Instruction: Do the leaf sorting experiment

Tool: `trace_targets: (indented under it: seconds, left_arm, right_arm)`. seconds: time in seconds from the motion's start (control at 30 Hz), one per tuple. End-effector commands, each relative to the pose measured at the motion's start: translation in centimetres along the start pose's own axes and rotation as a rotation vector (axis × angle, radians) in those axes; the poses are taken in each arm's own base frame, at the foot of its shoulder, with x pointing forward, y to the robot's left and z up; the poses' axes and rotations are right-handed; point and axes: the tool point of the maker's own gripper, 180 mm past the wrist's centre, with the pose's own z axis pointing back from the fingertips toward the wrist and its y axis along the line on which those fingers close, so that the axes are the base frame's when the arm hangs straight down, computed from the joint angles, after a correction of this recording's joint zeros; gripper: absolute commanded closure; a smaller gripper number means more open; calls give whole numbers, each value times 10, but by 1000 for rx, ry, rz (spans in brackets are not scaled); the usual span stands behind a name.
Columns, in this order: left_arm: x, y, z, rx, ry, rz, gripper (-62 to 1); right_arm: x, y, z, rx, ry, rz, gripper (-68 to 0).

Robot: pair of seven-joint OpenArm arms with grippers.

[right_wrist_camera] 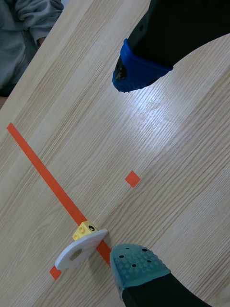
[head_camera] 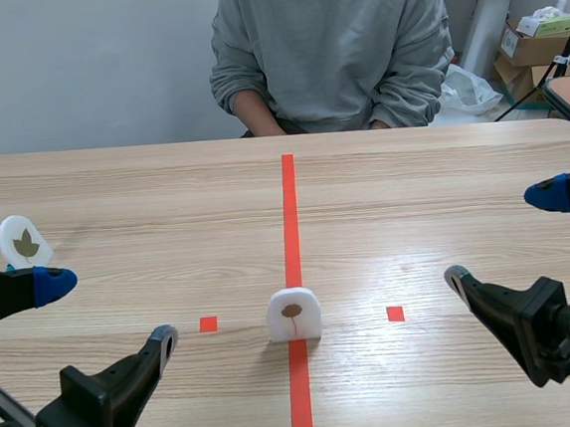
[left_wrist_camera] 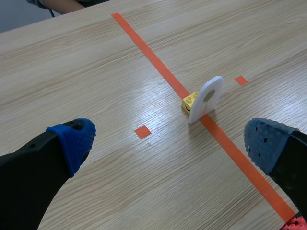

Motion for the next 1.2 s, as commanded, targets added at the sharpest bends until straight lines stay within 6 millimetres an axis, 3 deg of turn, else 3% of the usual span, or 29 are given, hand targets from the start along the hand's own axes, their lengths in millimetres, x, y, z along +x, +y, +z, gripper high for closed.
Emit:
trace_targets:
  seconds: [0.0,0.33,0.6,0.87,1.17]
  left_arm:
    - [9,0,0,2,-36,3,-623]
    - [8,5,-12,-82,5,-98,-623]
    - [-11,13,-28,-210,58,-175,-623]
    - [-40,-2,-52,-369,87,-237,-623]
    - [-63,-18,-87,-421,100,-221,-623]
  right_arm:
    - [8,-6,0,-13,-29,1,-679]
    - [8,-6,0,-14,-28,2,-679]
    - [8,-6,0,-14,-29,2,-679]
    - [8,-6,0,-14,-29,2,-679]
    - [8,-6,0,-14,-29,2,-679]
